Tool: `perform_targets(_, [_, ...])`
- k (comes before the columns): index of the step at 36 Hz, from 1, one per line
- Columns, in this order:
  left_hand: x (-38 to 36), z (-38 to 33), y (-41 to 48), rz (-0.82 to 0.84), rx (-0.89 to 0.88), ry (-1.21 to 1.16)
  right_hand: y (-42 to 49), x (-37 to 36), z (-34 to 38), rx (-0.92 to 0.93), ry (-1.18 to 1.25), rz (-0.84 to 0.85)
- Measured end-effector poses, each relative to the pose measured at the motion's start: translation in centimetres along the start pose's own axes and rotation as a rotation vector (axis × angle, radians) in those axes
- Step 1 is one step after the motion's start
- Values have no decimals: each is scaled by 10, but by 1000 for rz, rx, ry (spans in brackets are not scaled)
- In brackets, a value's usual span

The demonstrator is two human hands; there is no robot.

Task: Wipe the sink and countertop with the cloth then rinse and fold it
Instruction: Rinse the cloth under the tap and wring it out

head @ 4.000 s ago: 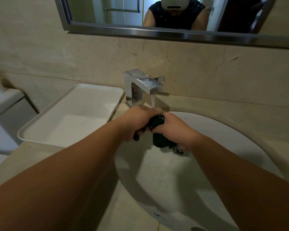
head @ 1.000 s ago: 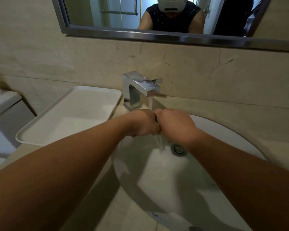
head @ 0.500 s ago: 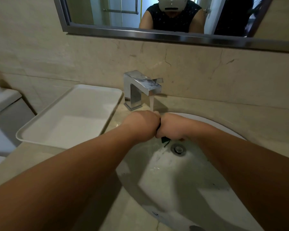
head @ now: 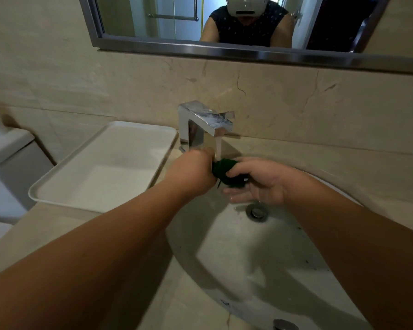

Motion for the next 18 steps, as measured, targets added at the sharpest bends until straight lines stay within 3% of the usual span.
perform_targets(5, [8,-5,2,172,97,-201,-3,2,13,36,-43,-195])
perform_targets(10, [9,-8,5,213,97,-548,-6,6,34,66,-121,-329])
perform_targets(15, [11,-11,2,212,57,-832,-12,3,43,77,-88,-313])
perform_targets(18, [9,-8,3,193,45,-834,-9,-4,38,65,28,-232])
Point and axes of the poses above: each hand's wrist, its own y-axis towards the middle knuckle, its own x-axis out of the back of the hand, z = x × y, the point moved 3 cm from there along y, towards the middle knuckle, and after that the axes turned 15 degrees about z, right-handed, at the moved point
